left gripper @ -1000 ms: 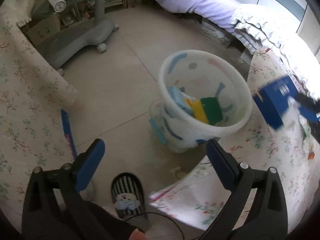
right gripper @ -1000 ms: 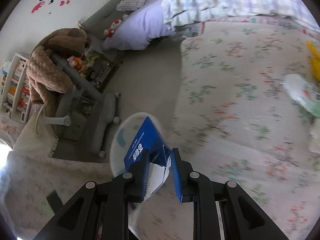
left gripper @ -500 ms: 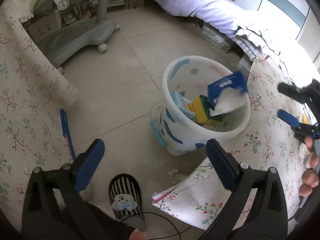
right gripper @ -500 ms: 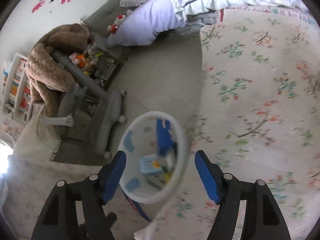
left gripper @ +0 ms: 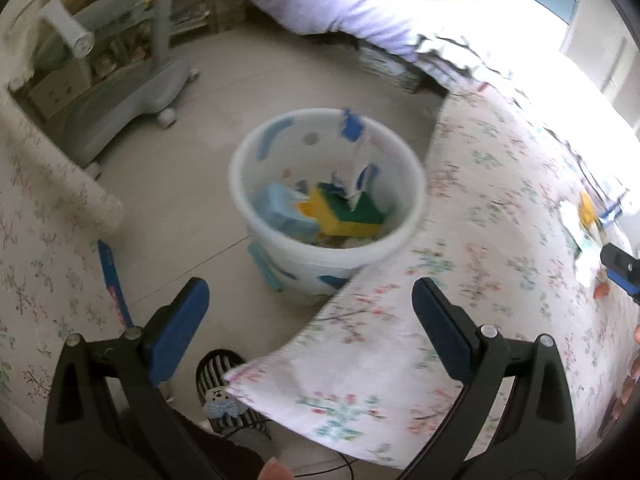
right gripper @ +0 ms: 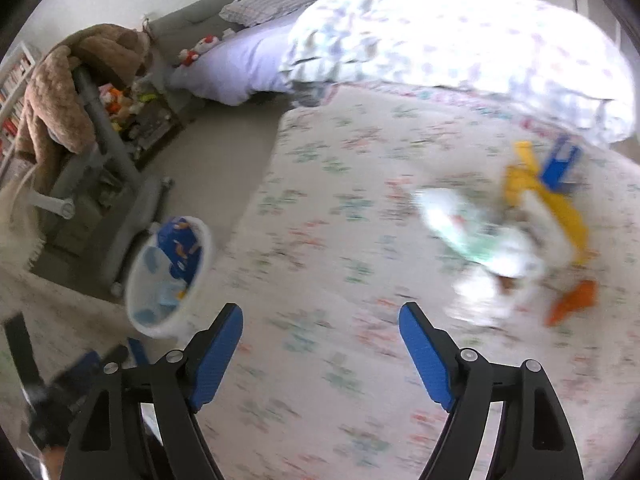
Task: Collect trash
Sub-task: 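Move both open grippers back over the trash pile on the bed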
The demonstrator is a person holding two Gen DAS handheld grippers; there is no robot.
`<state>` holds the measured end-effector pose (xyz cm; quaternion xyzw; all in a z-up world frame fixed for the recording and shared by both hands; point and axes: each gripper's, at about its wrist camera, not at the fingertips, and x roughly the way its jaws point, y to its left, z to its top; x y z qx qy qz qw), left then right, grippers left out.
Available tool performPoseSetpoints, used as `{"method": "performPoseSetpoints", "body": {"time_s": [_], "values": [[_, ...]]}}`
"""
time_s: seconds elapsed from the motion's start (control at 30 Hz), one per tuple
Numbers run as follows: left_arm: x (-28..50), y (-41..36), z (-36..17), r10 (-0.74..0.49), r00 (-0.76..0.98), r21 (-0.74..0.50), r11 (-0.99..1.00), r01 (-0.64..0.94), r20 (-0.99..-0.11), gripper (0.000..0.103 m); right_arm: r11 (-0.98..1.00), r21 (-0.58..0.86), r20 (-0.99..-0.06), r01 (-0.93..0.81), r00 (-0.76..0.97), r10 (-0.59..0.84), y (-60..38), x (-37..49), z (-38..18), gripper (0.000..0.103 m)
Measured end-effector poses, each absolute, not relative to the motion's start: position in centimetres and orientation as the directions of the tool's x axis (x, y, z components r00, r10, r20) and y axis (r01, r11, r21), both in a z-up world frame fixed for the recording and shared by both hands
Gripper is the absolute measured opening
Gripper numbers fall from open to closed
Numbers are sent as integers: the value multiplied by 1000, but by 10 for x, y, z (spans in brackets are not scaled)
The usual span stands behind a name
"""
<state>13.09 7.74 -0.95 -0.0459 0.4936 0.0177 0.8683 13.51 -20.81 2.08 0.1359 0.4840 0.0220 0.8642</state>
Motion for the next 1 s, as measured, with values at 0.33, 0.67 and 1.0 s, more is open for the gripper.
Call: {"method": "performPoseSetpoints", "body": {"time_s": [0.33, 0.67, 1.0], "values": [[124, 21, 7, -51, 551, -26, 998, 54, -833, 101, 969, 165, -822, 183, 569, 33, -293, 76, 23, 84], [119, -26, -14, -58, 549, 19, 991, 134, -834, 101, 976, 92, -860, 199, 509, -23, -338, 55, -15, 84], [122, -71, -27, -125, 523, -20, 979, 202, -843, 101, 929, 196, -846, 314, 533, -2, -380, 67, -27, 84]]}}
